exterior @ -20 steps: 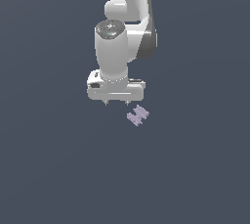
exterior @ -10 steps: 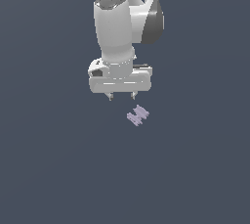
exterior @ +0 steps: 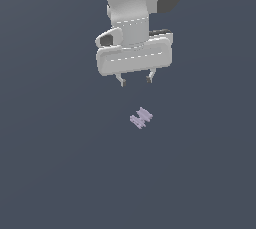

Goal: Pick up the object and move it to a goal position.

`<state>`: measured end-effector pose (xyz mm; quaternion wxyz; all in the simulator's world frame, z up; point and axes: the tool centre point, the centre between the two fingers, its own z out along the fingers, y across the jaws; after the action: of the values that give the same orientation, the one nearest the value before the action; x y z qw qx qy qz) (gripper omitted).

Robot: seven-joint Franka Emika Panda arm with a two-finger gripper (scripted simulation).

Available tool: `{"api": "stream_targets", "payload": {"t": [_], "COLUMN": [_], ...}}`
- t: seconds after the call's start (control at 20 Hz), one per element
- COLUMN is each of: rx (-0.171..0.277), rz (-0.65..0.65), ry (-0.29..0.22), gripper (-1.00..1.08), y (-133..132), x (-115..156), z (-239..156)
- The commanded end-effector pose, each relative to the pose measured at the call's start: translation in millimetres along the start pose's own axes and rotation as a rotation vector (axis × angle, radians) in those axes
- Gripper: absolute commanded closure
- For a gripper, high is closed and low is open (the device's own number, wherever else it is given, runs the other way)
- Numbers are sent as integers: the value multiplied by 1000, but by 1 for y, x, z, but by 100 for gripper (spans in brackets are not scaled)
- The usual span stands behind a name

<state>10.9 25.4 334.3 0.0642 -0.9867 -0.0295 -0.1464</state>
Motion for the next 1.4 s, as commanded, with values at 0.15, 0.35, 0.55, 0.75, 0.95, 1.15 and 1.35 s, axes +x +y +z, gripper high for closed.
{"api": "stream_targets", "payload": {"t": [0.15, 0.35, 0.55, 0.75, 0.95, 1.15, 1.35], "rx": [9, 2, -15, -40, -73, -113, -158], "rz": [-53, -95, -140, -187, -235, -284, -332], "ry": [91, 149, 200, 241, 273, 294, 303], "gripper": [-60, -60, -60, -60, -60, -60, -60], "y": [-28, -49, -70, -92, -113, -133, -150], "x": [11, 16, 17, 17, 14, 10, 6], "z": [-44, -71, -94, -110, -119, -121, -114]}}
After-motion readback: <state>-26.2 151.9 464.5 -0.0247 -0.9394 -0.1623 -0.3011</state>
